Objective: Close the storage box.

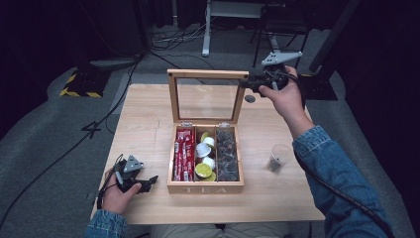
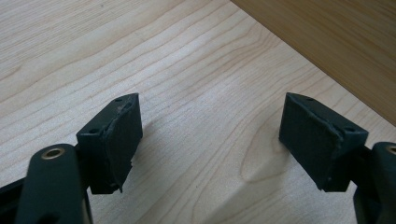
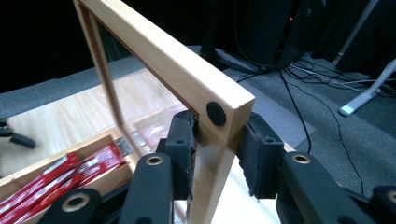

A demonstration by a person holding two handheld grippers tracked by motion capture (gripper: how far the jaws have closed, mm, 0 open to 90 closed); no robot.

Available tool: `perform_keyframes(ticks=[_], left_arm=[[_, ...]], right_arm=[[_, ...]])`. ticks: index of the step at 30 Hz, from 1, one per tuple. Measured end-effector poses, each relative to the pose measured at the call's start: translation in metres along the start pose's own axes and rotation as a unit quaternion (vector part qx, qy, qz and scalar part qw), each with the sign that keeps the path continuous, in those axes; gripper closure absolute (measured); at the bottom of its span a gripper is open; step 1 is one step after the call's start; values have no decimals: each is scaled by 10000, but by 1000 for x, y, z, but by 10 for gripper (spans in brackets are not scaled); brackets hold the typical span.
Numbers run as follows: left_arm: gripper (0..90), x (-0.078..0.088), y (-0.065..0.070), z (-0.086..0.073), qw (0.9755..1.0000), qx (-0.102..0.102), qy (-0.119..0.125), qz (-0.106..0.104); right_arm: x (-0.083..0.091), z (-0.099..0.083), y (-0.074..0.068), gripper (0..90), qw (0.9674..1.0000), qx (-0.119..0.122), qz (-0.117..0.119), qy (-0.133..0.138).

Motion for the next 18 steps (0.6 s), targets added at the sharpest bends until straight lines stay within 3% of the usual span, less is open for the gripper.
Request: perform_keyframes(ticks=[10, 15, 18], left_arm=[[219, 0, 0, 0, 10000, 11, -7, 6], [219, 0, 0, 0, 10000, 14, -5, 5], [218, 0, 0, 0, 10000, 15, -3, 10]], right_arm=[[22, -13, -32, 669, 9991, 273, 311, 131], [31, -26, -49, 649, 9981, 244, 528, 205], [36, -32, -59, 642, 9977, 344, 555, 190]])
Point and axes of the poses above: each handheld gripper's, and its own axes: x roughly backward along the jaws, z roughly out of its top, y roughly to its right, the point moved 4 cm from there along -x, roughly forward along the jaws, and after that the axes turned 6 degrees about x, right-handed, at the moved point
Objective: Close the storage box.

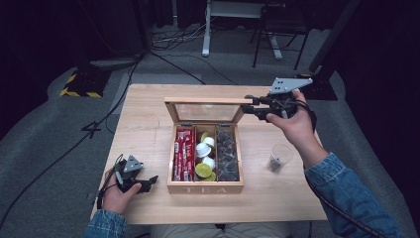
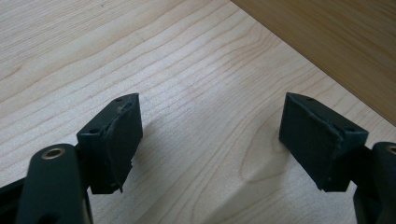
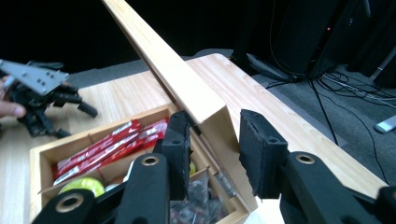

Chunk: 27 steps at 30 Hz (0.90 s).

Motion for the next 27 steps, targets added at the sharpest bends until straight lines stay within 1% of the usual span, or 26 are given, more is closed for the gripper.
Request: perform_keyframes(ticks=[2, 5, 9, 14, 18, 27], left_arm=[[219, 0, 0, 0, 10000, -2, 0, 3], [219, 0, 0, 0, 10000, -6, 0, 7], [220, 0, 0, 0, 10000, -12, -3, 45], [220, 0, 0, 0, 10000, -11, -3, 48], [220, 0, 0, 0, 10000, -5, 3, 54], [221, 0, 0, 0, 10000, 1, 6, 58]], right_arm=[[2, -3, -7, 634, 10000, 66, 30, -25], [3, -7, -13, 621, 10000, 53, 68, -28], [5, -12, -22, 604, 9999, 106, 69, -83], [6, -20, -31, 570, 9999, 58, 117, -63], [6, -27, -38, 536, 9999, 54, 108, -65], [7, -43, -57, 482, 9996, 67, 86, -245]])
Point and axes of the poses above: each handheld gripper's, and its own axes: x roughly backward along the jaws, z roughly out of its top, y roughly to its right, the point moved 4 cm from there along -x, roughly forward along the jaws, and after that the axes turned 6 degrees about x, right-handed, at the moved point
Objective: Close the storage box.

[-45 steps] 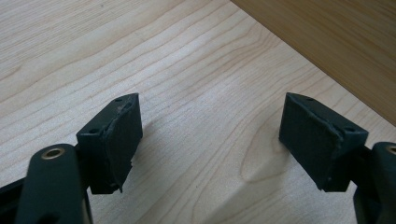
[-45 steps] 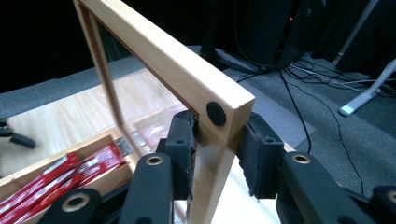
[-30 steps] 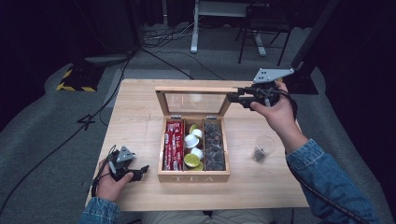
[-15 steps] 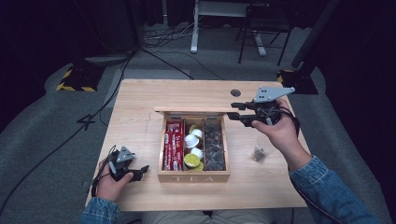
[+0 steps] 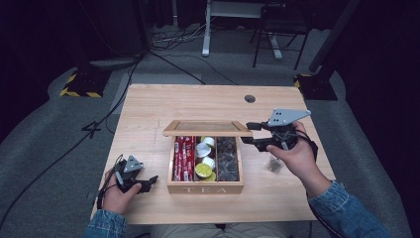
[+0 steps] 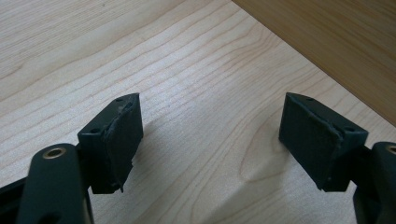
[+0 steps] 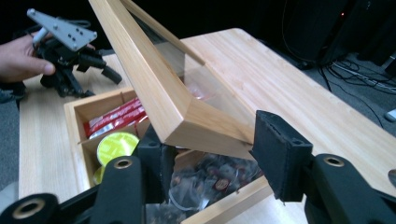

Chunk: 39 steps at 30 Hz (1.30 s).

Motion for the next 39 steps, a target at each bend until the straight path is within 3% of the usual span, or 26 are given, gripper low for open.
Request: perform_keyframes(ticks=[11, 39], left_arm=[[221, 0, 0, 0, 10000, 17, 12, -15], [221, 0, 0, 0, 10000, 18, 7, -12]], right_arm=[[-4, -24, -24, 442, 9998, 89, -95, -164], [-13, -66, -61, 388, 9984, 302, -333, -346]])
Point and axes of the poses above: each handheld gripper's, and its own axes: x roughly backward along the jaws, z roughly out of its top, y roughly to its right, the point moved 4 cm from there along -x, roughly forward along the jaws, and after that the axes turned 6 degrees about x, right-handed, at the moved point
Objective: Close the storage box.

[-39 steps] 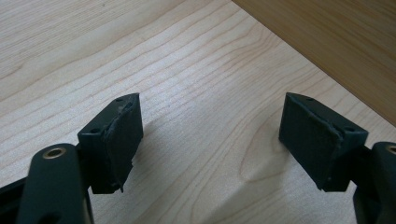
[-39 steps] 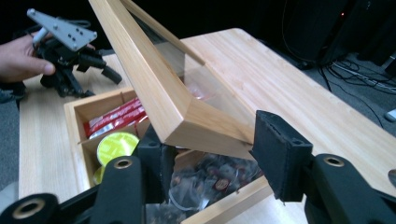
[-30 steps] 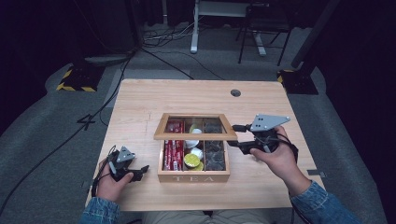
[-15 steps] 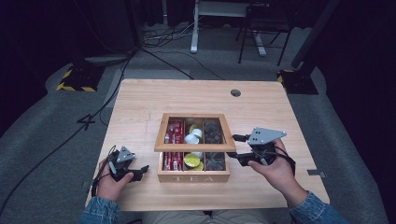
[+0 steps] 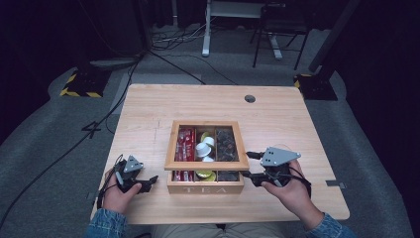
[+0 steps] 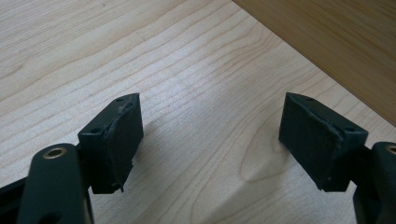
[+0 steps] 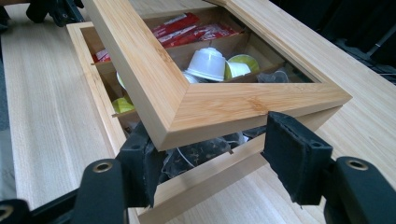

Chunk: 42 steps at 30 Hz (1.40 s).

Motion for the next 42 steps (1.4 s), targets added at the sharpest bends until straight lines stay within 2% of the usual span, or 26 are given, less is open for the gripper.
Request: perform_keyframes(ticks=[3, 7, 21, 27, 33, 34, 38, 42], left_arm=[[221, 0, 0, 0, 10000, 22, 2, -5], [221, 0, 0, 0, 10000, -4, -1, 0], [221, 0, 0, 0, 10000, 0, -1, 0], [221, 0, 0, 0, 10000, 5, -1, 0], [222, 0, 0, 0, 10000, 0, -1, 0], [222, 0, 0, 0, 10000, 14, 0, -3], [221, 0, 0, 0, 10000, -3, -2, 0], [221, 0, 0, 0, 10000, 10, -2, -3]], right_arm=[[-1, -3, -3, 386, 10000, -13, -28, -12], [-3, -8, -4, 389, 9998, -170, 99, -42], [-6, -18, -10, 400, 9988, -396, 266, -96], [-8, -22, -13, 402, 9983, -436, 336, -206], [-8, -22, -14, 426, 9977, -469, 399, -301], [-8, -23, -15, 469, 9965, -552, 527, -334], [-10, -25, -17, 464, 9957, -581, 592, -408], [-11, -26, -18, 395, 9941, -684, 644, -540]])
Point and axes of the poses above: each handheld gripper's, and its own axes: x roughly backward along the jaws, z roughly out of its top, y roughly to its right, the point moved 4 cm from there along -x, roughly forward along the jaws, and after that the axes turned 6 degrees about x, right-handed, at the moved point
